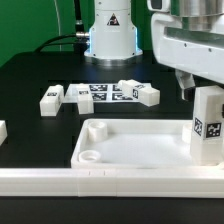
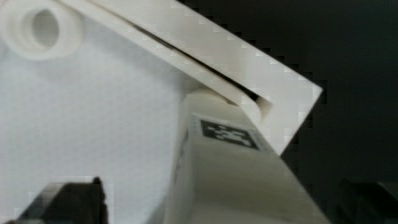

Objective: Assemble desk

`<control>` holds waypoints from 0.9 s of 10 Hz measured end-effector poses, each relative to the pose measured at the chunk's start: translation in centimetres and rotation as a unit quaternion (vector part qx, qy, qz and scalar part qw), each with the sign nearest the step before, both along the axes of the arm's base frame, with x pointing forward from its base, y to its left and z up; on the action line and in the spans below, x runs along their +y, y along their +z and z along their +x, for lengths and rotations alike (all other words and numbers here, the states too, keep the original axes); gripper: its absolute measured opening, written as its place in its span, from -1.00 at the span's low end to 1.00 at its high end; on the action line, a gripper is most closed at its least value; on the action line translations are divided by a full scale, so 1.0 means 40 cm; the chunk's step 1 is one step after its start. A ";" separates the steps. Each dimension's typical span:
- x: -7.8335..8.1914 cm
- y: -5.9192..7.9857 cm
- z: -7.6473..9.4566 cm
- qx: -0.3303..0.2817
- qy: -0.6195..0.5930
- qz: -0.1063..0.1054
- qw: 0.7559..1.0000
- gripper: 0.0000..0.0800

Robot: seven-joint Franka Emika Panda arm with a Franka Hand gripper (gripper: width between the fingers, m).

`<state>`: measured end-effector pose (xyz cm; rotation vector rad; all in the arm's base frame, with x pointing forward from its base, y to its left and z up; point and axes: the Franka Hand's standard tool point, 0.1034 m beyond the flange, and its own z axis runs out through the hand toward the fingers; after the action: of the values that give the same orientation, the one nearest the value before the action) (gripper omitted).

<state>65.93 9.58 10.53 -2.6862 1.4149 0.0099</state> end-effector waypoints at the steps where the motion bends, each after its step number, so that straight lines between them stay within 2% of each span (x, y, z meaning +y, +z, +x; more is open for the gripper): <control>1: 0.003 0.000 0.000 -0.003 0.037 -0.002 0.999 0.62; 4: 0.006 -0.004 -0.003 -0.016 0.194 -0.013 0.981 0.62; 7: 0.005 0.003 0.000 -0.022 0.316 -0.022 0.948 0.62; 9: 0.002 0.008 0.004 -0.027 0.405 -0.030 0.914 0.62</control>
Offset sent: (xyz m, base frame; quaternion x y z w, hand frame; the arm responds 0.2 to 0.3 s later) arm 0.0049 0.0034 -0.0002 -0.0171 0.0184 -0.2238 0.9743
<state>66.08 9.65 10.86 -3.0688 0.2045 -0.0420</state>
